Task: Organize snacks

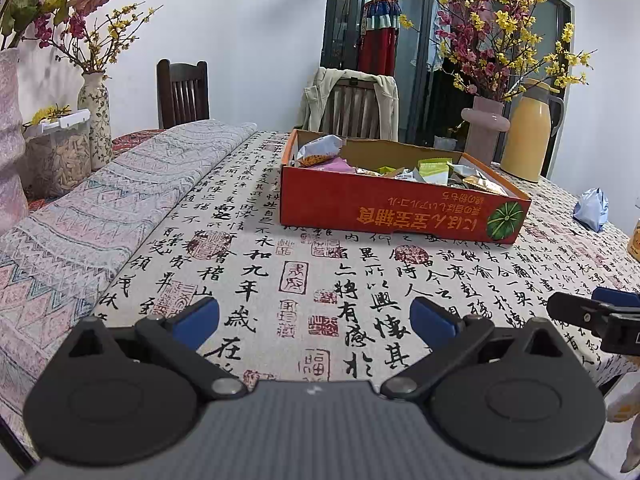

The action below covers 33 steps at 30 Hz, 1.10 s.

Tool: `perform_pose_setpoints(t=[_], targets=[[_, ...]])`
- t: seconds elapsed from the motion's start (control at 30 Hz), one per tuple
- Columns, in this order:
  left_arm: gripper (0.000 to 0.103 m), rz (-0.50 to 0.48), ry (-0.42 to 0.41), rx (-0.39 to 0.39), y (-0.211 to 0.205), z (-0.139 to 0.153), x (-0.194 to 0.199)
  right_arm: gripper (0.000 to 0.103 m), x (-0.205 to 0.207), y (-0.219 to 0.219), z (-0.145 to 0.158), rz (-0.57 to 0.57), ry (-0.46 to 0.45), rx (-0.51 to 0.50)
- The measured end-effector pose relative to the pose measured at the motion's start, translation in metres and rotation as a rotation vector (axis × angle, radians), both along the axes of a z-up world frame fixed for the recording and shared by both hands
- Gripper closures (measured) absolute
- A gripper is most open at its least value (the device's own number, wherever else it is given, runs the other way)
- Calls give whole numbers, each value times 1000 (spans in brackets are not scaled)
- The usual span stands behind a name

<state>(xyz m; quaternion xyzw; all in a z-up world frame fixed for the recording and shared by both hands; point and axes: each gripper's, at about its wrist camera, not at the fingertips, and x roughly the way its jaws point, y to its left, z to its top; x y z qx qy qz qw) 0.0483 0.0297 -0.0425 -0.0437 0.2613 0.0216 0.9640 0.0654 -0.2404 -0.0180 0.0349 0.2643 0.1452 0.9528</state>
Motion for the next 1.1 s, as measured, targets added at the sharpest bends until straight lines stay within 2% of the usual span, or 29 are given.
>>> perform_pose_setpoints(t=[1.1], targets=[[0,-10,-15,-14,-2,1,-1,0,0,0,0,0,0,1]])
